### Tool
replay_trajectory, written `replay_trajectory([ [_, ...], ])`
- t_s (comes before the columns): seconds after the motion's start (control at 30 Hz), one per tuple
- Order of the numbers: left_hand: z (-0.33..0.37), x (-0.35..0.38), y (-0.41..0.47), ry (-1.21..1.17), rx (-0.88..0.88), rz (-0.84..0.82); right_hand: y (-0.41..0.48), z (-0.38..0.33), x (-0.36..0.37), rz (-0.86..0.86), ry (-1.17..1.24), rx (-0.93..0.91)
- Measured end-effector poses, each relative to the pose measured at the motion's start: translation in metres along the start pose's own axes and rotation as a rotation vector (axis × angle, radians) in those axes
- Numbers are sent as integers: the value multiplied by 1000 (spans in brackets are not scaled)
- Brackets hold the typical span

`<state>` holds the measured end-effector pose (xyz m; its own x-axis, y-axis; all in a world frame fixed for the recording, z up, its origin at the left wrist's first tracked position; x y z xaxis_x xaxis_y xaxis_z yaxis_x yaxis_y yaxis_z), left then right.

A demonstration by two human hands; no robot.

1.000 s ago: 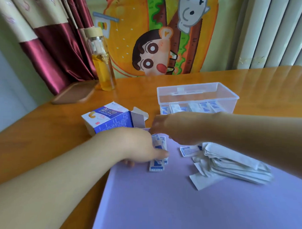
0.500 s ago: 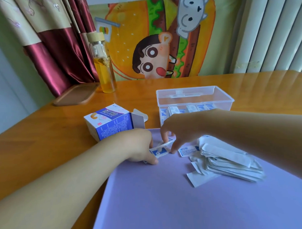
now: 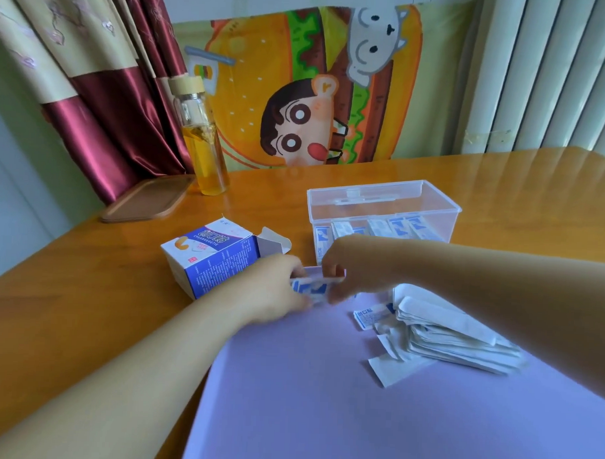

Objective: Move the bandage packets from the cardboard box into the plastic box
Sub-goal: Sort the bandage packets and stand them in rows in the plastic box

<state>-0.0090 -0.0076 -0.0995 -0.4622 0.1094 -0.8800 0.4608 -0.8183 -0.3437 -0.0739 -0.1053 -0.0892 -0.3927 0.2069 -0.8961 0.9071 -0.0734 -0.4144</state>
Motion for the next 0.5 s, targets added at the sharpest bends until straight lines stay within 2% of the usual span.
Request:
replay_trajectory([
  [0.1,-6,-6,-3,-308,101,250,-3,4,-5,223,60,29],
  [0.17,-9,2,-1,-420,168,259,-3,5,-1,259,4,68],
  [0.27,-12,21,8,-331,191,210,-7,4,3,228,-56,83],
  [0.4,-19,29,12,-229,170,233,-30,8,-19,246,-16,44],
  [0.5,-17,32,13,-151,184,243,-37,4,-9,6,-63,3],
])
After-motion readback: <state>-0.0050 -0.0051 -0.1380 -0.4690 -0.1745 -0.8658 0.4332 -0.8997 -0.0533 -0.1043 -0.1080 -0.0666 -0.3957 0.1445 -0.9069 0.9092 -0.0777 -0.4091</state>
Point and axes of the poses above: each hand's wrist, its own y-axis towards the middle knuckle, its own x-axis out of the palm, z = x × y, the point moved 5 cm from there along y, towards the middle knuckle, and after that the axes turned 15 degrees about -z, right-handed, at the moved point
